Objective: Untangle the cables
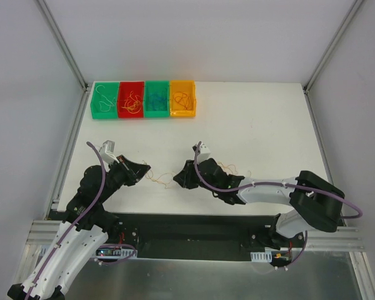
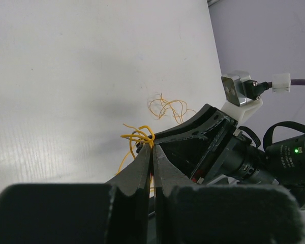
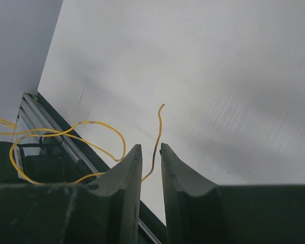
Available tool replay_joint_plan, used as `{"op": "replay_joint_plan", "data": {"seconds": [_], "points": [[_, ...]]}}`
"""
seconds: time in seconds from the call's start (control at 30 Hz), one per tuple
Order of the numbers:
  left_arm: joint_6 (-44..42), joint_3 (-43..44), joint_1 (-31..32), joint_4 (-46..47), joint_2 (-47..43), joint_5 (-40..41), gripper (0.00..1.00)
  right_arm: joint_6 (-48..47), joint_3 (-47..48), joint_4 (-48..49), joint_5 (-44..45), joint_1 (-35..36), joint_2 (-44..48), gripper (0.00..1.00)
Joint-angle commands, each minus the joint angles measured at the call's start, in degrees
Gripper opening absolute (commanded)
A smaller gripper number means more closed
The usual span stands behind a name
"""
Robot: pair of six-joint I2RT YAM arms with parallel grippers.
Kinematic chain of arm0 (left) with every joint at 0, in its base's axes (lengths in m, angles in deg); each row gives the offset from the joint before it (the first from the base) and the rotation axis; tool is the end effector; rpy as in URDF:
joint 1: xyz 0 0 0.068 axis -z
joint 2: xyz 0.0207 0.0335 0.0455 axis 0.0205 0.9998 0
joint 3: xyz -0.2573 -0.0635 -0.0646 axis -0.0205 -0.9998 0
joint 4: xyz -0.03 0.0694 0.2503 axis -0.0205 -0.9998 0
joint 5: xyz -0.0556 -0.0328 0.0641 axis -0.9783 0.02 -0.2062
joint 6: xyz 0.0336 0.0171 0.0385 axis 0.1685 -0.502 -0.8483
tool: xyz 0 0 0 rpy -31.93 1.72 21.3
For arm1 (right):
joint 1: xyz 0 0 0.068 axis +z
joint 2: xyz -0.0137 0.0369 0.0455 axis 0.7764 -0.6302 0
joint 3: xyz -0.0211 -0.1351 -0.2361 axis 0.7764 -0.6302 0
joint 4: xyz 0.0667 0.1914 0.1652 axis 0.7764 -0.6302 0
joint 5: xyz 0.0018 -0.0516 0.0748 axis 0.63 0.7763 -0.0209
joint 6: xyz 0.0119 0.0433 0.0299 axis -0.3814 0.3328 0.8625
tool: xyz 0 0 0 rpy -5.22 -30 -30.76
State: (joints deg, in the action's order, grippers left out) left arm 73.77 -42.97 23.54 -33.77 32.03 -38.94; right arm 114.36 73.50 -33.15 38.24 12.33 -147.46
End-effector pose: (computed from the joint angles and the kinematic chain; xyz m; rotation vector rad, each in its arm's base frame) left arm 0.0984 -0.0514 0.2766 -0.2341 1.7938 -1.0595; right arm 0.1428 0.2728 0.2042 -0.4638 1.9584 0.9700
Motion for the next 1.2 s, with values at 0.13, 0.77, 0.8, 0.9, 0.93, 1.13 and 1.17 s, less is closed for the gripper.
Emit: {"op": "replay_joint_plan", "data": {"seconds": [0.13,0.77,0.8,0.9,0.93,1.13,1.17], "points": [[1.3,0.5,-0.1,2.3,-0.6,-1.6,0.00,1.6,4.0,5.0,-3.4,0.3,-4.6,0.25],[4.2,-12.4,-0.1,0.8,4.8,10.8,0.01,-6.1,-8.4,-38.9,24.3,-9.6,46.2,0.00],[4.3,-12.9,-0.1,0.8,5.0,11.6,0.04,-6.9,-8.0,-40.9,24.1,-10.3,48.6,0.00],[5.5,-14.7,-0.1,1.4,5.6,12.6,0.07,-10.1,-5.6,-45.1,23.3,-12.5,53.4,0.00],[5.6,-15.4,0.0,2.0,5.9,12.7,0.08,-10.7,-4.8,-45.8,23.3,-13.0,54.1,0.00],[4.5,-16.3,-0.1,2.1,8.8,14.3,0.10,-15.3,1.3,-49.9,28.6,-13.4,56.9,0.00],[3.9,-16.3,-0.1,2.1,9.1,14.7,0.09,-16.2,1.9,-49.8,29.4,-13.4,57.8,0.00]]}}
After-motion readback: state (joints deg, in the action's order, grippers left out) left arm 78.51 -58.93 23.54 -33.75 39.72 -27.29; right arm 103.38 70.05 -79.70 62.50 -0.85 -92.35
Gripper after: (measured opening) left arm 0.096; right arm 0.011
